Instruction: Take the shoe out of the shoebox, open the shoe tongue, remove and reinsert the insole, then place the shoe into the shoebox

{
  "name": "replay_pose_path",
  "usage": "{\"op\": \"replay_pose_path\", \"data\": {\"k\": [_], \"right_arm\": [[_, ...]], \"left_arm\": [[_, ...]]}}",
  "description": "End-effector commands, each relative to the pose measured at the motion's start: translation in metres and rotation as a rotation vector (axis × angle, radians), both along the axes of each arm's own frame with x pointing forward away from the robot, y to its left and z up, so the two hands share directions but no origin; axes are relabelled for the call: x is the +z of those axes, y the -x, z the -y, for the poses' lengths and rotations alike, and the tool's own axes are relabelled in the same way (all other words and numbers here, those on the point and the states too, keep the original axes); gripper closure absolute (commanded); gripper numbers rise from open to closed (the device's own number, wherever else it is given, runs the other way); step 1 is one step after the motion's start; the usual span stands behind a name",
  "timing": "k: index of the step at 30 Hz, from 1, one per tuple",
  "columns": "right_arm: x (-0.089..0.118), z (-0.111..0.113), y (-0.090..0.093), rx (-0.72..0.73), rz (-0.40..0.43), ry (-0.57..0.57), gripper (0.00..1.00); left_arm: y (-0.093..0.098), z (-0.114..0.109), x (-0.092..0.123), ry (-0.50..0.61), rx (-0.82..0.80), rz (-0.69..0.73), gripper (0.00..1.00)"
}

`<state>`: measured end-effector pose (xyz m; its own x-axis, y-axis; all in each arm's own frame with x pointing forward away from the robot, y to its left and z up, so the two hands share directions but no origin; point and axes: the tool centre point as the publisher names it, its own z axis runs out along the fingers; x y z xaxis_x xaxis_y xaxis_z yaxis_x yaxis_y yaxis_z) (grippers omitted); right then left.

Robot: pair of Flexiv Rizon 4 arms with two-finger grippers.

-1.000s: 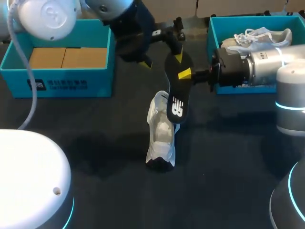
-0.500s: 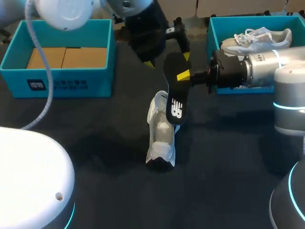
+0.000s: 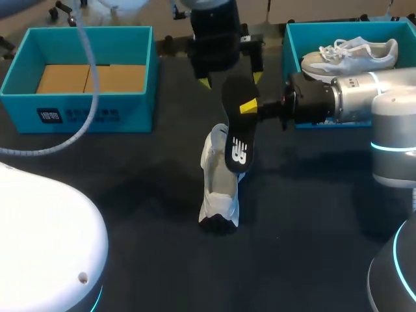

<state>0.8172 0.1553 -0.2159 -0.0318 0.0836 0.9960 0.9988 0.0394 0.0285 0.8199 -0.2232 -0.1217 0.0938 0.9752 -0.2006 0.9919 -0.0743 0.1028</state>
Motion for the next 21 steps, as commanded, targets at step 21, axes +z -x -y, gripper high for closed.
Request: {"op": "replay_pose_path", "data": {"k": [21], "right_arm": [[0.0005,-0.0079,-0.0042,0.014,0.002,0.005,1.0]], "left_arm": [[-0.0085,0.0077,-0.0095,-0.057,0.075,-0.056,0.0]]}}
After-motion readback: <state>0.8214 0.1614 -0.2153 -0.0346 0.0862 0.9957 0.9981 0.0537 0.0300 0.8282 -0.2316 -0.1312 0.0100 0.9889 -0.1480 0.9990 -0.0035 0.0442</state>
